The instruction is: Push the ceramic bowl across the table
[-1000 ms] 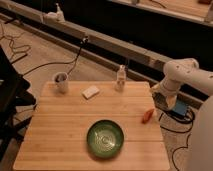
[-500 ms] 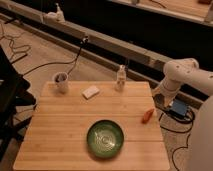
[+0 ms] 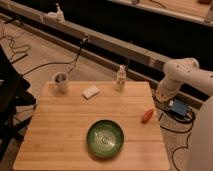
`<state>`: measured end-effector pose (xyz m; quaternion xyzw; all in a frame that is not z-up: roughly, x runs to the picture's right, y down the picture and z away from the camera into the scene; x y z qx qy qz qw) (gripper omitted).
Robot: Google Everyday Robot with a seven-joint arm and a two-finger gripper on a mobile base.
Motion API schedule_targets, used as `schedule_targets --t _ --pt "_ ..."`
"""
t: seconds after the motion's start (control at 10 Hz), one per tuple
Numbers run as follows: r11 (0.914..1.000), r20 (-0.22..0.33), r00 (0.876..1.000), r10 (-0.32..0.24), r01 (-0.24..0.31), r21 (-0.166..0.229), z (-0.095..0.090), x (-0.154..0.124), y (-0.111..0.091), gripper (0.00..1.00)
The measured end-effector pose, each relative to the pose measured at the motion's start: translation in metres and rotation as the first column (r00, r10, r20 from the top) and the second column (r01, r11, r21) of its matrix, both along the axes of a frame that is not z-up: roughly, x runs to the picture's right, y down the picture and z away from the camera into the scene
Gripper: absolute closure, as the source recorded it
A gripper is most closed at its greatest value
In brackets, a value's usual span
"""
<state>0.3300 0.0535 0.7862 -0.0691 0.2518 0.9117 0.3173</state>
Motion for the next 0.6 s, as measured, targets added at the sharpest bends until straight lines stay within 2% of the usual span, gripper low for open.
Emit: schedule_targets --t 0.1,0.3,0.4,0.6 --pt "1.0 0.004 1.0 0.007 -0.007 0.003 -0.002 -0.006 -0.005 1.0" --pt "0.9995 0.038 0.999 0.028 -0.027 -0.019 -0.004 -0.027 0.001 1.0" --pt "0.9984 0.065 0.997 0.04 -0.037 -0.042 -0.004 -0.04 0.011 1.0" --pt "0.9948 0.123 0.992 0.036 -0.024 -0.099 -0.003 -0.066 0.036 1.0"
